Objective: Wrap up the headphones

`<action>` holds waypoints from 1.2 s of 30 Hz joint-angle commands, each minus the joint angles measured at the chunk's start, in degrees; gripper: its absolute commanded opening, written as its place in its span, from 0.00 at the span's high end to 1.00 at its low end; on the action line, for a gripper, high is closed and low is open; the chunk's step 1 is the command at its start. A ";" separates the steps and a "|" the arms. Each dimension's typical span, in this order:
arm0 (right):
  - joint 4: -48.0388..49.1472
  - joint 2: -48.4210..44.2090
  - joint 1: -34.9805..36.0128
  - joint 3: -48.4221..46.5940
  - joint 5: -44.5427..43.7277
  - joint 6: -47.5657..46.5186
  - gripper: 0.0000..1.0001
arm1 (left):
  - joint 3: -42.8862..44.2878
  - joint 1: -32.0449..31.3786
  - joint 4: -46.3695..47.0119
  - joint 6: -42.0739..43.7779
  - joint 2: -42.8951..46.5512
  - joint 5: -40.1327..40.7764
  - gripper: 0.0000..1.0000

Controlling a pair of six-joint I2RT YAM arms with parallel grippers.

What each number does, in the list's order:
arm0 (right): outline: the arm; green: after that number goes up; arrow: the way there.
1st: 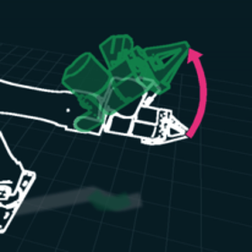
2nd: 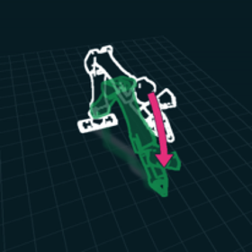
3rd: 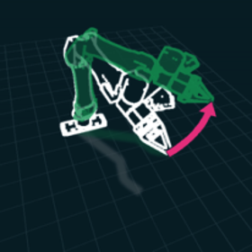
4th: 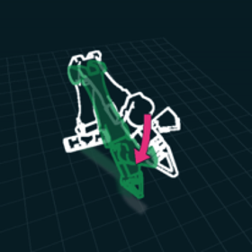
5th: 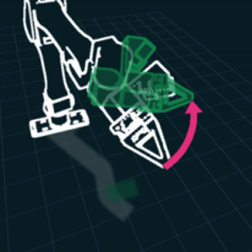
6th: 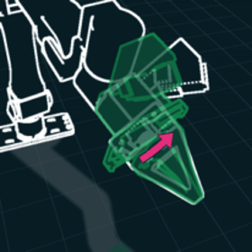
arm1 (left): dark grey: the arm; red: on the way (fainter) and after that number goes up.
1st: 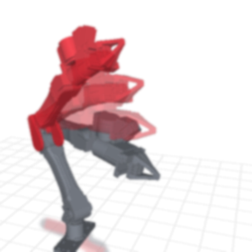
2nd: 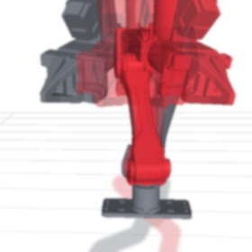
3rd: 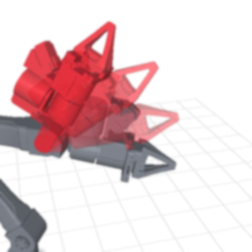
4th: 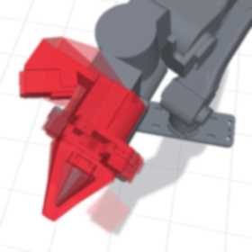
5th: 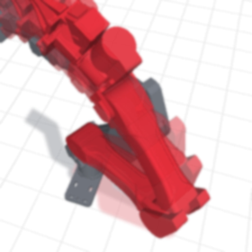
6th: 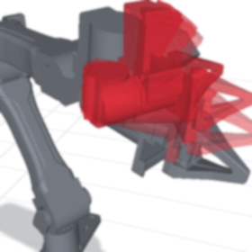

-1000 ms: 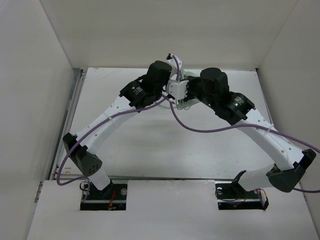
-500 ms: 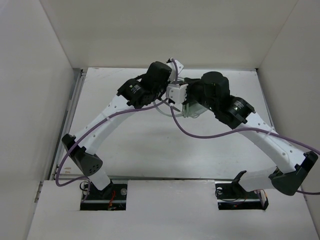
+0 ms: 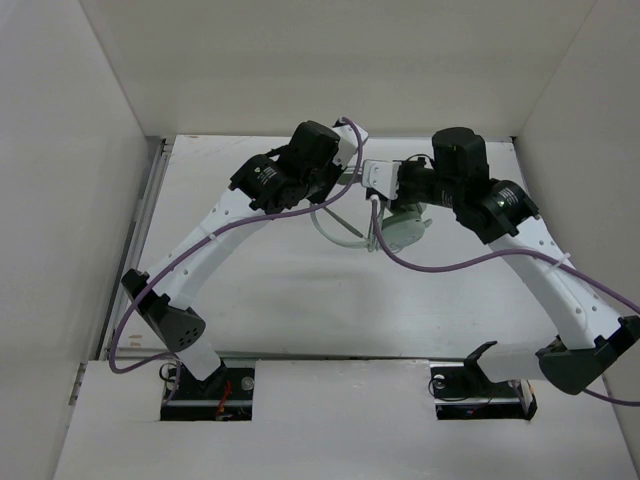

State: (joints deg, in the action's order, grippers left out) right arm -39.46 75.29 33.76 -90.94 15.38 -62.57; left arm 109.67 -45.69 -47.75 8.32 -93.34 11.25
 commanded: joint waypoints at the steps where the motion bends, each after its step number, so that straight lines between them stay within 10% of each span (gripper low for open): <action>1: -0.87 -1.11 -2.69 -3.02 5.70 3.85 0.78 | 1.87 -0.58 0.20 -1.64 4.66 -7.02 1.00; 18: -21.70 3.81 -8.76 -16.20 30.23 2.71 0.69 | -2.61 -0.84 -1.12 -0.93 8.70 -11.77 1.00; 36: -20.93 2.50 -10.51 -6.63 43.06 13.42 0.71 | -8.86 0.56 -0.15 -0.93 12.57 -15.11 1.00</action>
State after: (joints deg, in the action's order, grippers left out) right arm -62.63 78.37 24.58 -99.37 52.69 -52.62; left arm 100.07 -45.60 -51.27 9.39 -84.29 -0.27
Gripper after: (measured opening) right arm 0.289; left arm 0.076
